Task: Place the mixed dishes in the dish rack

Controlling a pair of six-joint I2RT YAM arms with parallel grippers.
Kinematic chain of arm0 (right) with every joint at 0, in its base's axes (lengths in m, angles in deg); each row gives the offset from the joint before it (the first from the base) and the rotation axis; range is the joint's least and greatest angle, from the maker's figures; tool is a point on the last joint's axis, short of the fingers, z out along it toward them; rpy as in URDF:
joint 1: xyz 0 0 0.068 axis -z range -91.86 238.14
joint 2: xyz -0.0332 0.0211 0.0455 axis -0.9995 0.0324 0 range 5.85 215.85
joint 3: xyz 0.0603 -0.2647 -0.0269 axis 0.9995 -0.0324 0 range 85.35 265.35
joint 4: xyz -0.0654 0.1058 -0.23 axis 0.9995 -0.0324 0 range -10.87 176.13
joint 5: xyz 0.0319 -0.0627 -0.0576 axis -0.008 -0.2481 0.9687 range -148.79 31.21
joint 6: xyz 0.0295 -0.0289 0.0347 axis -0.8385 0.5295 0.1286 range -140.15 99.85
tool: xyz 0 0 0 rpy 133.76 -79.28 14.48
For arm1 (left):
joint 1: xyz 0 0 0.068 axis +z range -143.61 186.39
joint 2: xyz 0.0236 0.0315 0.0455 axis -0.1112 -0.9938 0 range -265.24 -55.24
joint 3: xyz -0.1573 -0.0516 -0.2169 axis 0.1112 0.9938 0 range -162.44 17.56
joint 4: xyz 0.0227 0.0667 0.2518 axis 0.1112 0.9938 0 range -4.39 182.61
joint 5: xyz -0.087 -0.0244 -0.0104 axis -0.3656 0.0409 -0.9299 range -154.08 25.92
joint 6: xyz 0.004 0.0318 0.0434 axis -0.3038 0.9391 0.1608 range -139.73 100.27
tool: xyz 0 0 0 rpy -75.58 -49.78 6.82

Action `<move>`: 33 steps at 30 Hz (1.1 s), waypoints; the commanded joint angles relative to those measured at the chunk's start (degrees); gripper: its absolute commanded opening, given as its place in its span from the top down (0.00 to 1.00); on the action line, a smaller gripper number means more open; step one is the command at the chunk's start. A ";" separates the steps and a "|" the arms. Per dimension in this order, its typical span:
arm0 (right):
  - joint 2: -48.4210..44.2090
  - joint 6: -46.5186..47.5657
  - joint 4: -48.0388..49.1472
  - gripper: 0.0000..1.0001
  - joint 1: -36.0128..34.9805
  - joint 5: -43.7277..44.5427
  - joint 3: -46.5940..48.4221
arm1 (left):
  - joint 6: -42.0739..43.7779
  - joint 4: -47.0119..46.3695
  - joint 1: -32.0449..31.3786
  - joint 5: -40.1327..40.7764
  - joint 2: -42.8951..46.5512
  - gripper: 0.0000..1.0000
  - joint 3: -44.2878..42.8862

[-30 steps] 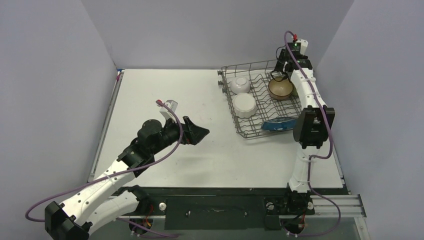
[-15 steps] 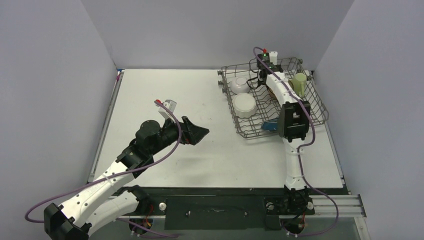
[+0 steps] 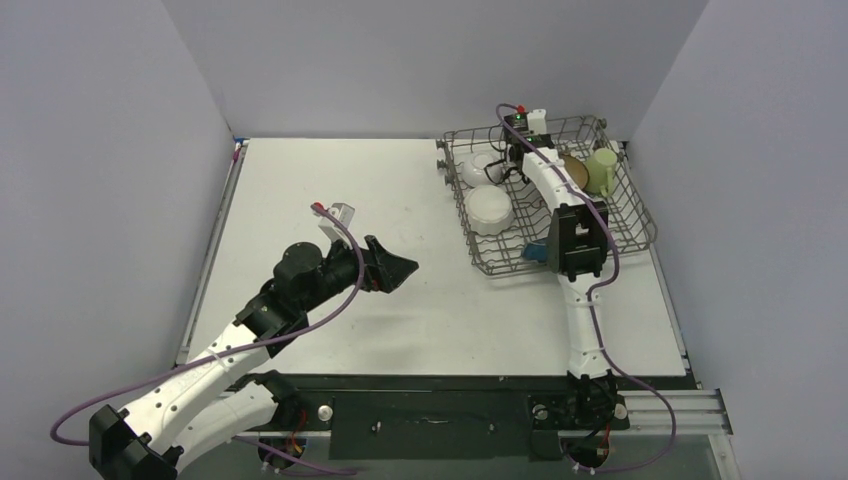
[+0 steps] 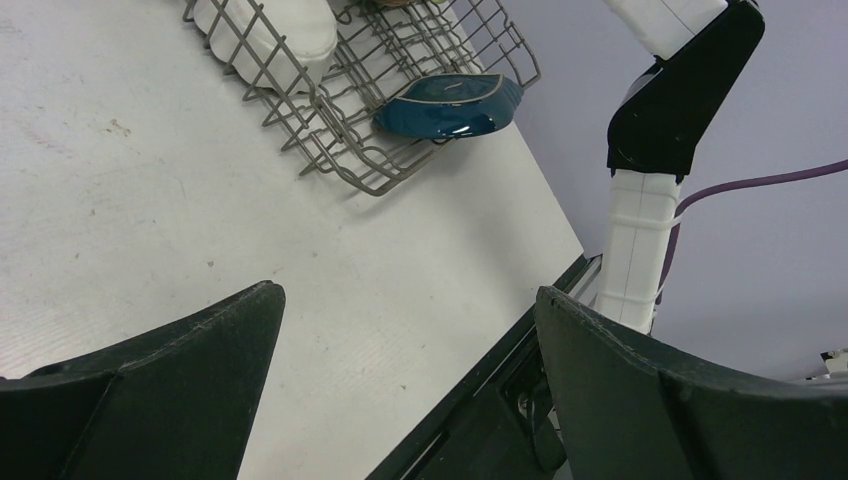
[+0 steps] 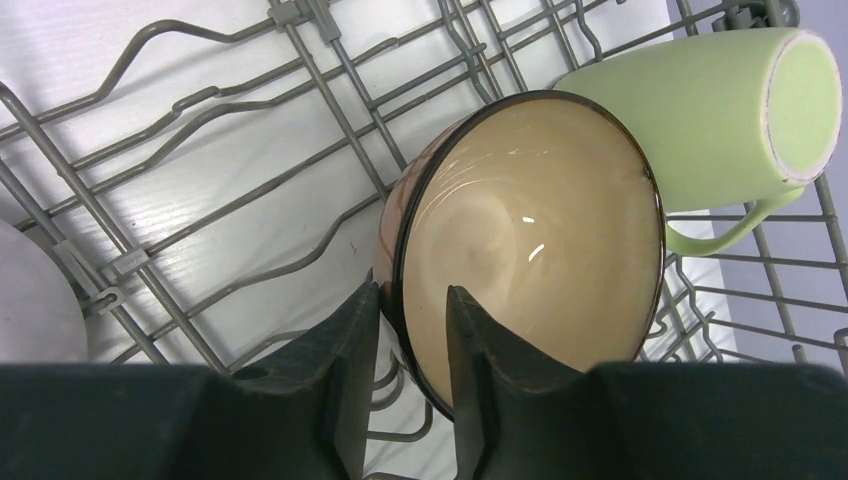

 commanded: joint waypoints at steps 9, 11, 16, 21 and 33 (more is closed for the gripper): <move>2.95 5.41 -6.95 0.71 3.64 -3.70 2.03 | -0.42 -2.10 0.44 -0.49 0.81 0.04 0.17; 2.53 5.65 -7.23 0.71 4.68 -4.67 0.63 | -0.42 -2.11 0.40 -0.51 0.57 0.04 0.15; 3.31 10.77 -7.35 0.71 5.54 -5.64 0.40 | -0.68 -2.77 0.46 -0.48 -0.52 0.04 0.47; 3.82 13.11 -7.28 1.00 5.55 -9.31 1.67 | -1.39 -3.83 0.46 -1.02 -2.01 0.04 0.56; -19.77 -5.96 24.58 1.00 12.03 -47.22 -20.95 | -1.78 -4.30 0.54 -1.10 -2.73 0.04 0.69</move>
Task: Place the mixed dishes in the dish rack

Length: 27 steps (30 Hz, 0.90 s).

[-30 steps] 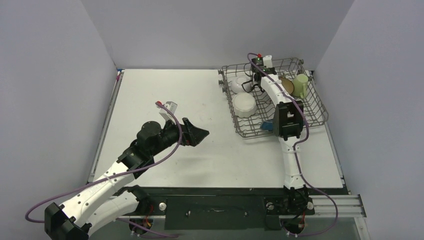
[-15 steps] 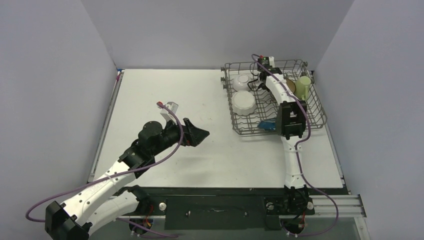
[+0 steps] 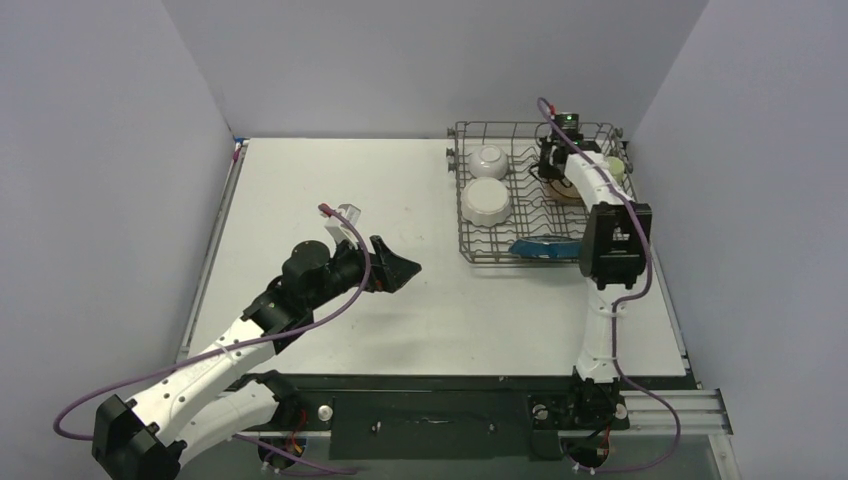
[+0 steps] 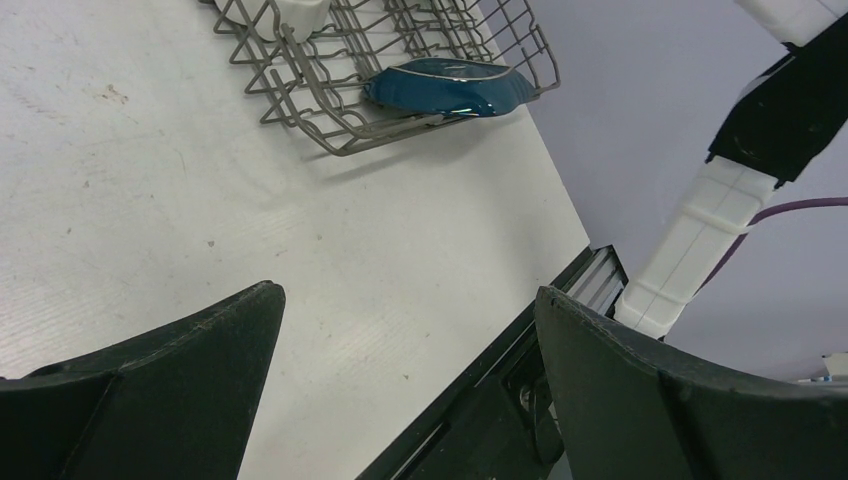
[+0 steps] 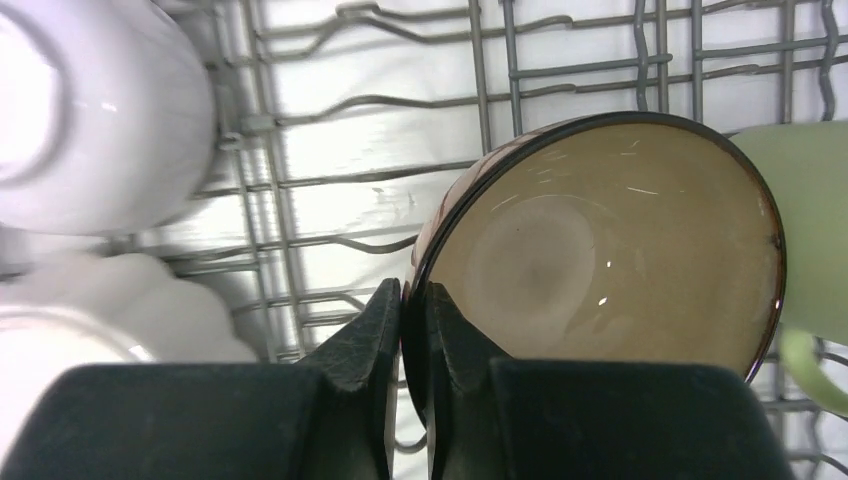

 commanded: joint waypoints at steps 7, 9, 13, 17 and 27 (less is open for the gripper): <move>-10.87 -47.57 48.56 1.00 13.30 -38.40 -19.59 | -1.11 -5.36 0.63 -1.37 -0.56 0.04 0.73; -10.12 -58.23 61.49 1.00 14.41 -39.79 -24.34 | -1.26 -5.62 0.65 -1.64 -0.71 0.04 0.67; -8.96 -74.29 80.64 1.00 15.60 -37.75 -32.90 | -1.66 -5.77 0.70 -1.82 -0.48 0.04 0.61; -8.84 -83.45 95.55 1.00 16.02 -35.03 -40.00 | -1.81 -5.58 0.73 -1.83 0.30 0.04 0.89; -12.50 -90.80 105.13 1.00 17.32 -32.86 -54.01 | -2.61 -6.17 0.73 -2.08 1.50 0.04 1.88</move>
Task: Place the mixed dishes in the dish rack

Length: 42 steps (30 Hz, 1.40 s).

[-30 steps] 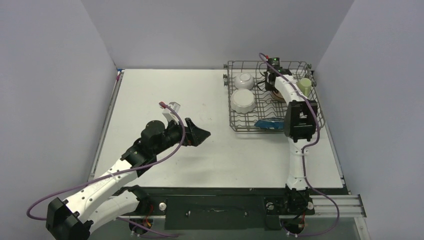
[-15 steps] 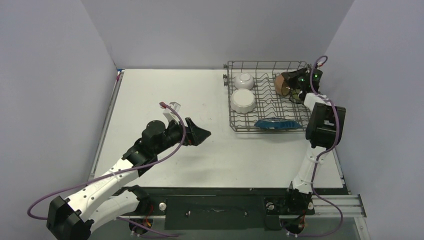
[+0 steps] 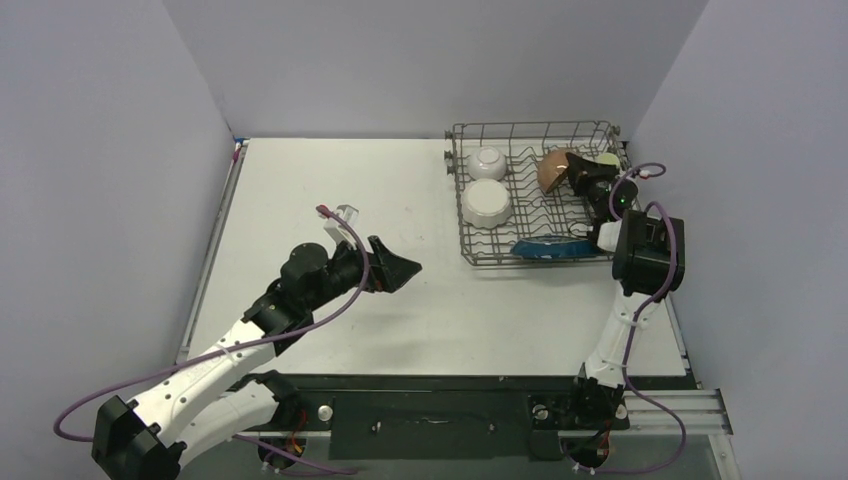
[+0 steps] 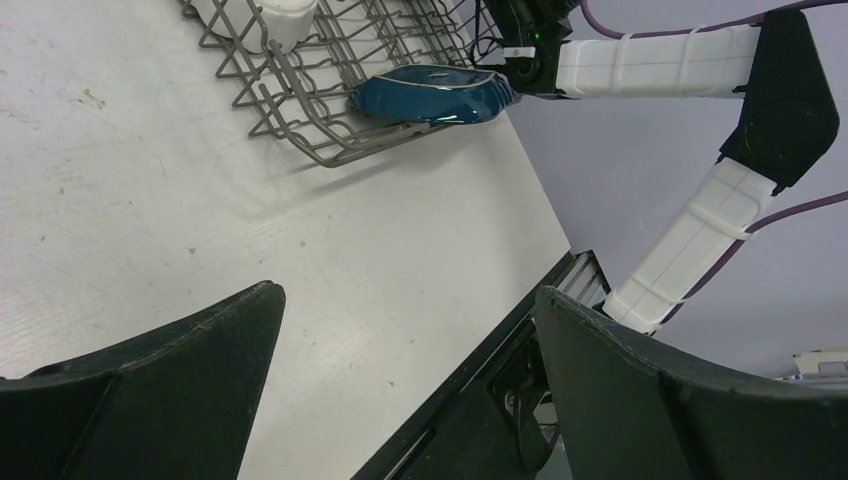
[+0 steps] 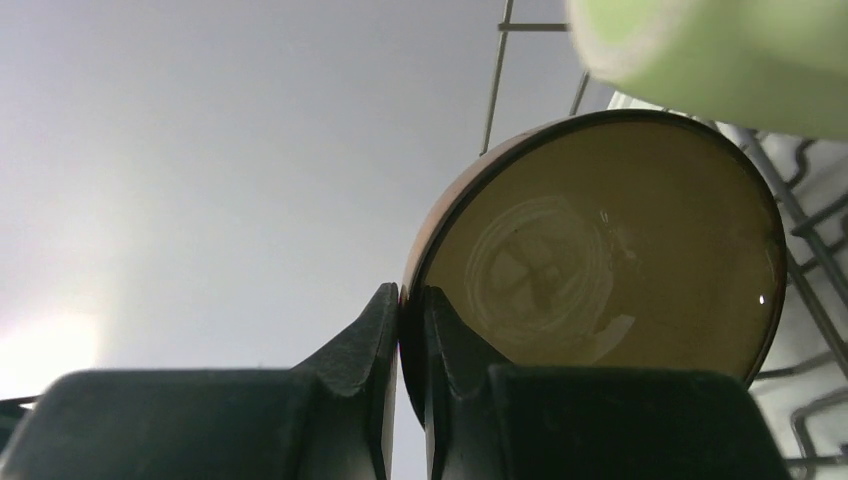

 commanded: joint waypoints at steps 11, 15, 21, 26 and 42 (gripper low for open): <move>-10.07 5.55 -3.79 1.00 3.78 0.57 -9.30 | -1.72 -3.33 0.43 -1.68 3.10 0.04 1.45; -11.75 15.40 -25.89 0.92 4.53 0.55 -4.98 | -1.75 -3.18 0.43 -1.48 3.44 0.04 1.76; -12.47 19.58 -32.40 0.82 6.21 0.05 -5.16 | -2.07 -3.85 0.39 -1.90 3.06 0.04 1.81; -14.34 23.96 -37.09 0.77 7.32 1.17 -5.73 | -2.15 -3.83 0.43 -2.06 3.17 0.04 2.01; -19.17 37.24 -53.14 0.74 9.42 4.87 -4.58 | -2.42 -2.45 0.46 -2.14 5.50 0.04 2.51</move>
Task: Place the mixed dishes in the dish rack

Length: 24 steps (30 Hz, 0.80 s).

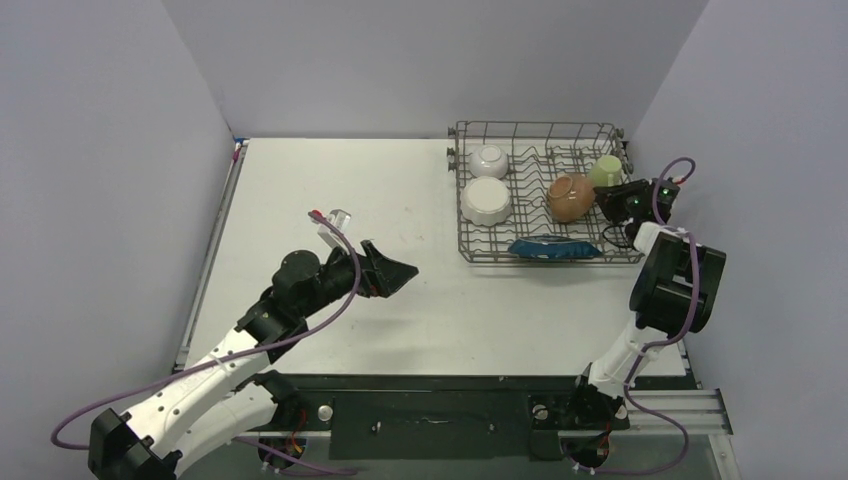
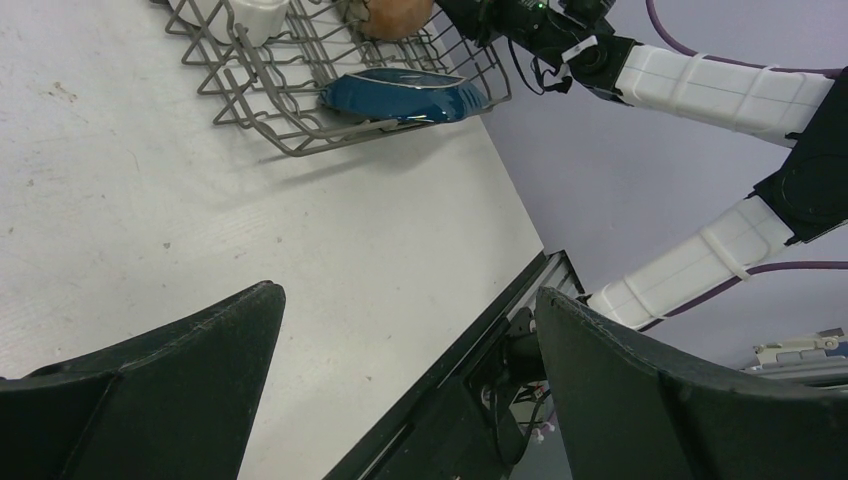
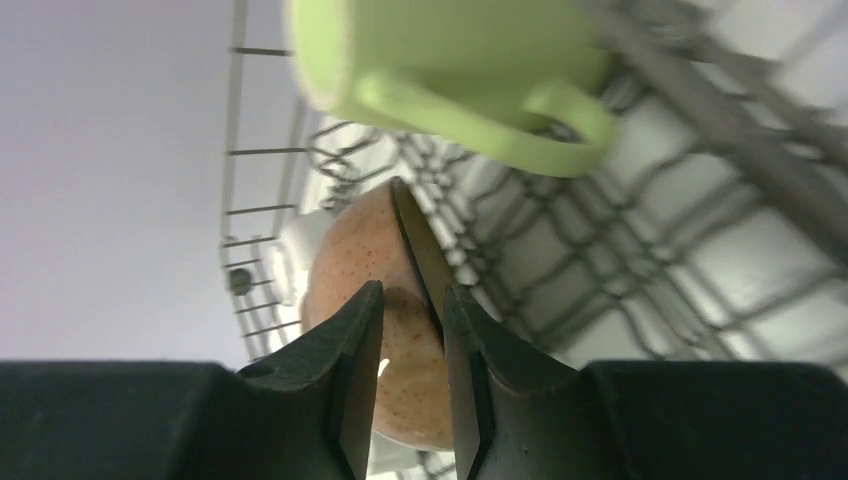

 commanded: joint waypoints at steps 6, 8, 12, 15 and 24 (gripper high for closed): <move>-2.39 16.85 -23.42 0.71 1.72 9.93 5.08 | 0.35 -0.94 0.36 -0.76 2.72 0.04 -0.31; -3.46 19.86 -26.45 0.69 1.68 12.40 6.44 | 0.42 -0.65 0.36 -0.61 3.05 0.04 -0.30; -6.19 26.09 -33.65 0.67 0.99 18.79 9.78 | 0.88 0.18 0.37 -0.52 3.10 0.04 -0.98; -9.01 29.84 -37.19 0.65 -1.02 22.75 11.41 | 1.98 1.59 0.38 0.27 3.33 0.04 -1.97; -21.85 40.13 -49.52 0.53 -10.16 41.31 14.11 | 9.51 12.99 0.38 8.08 5.66 0.04 -8.39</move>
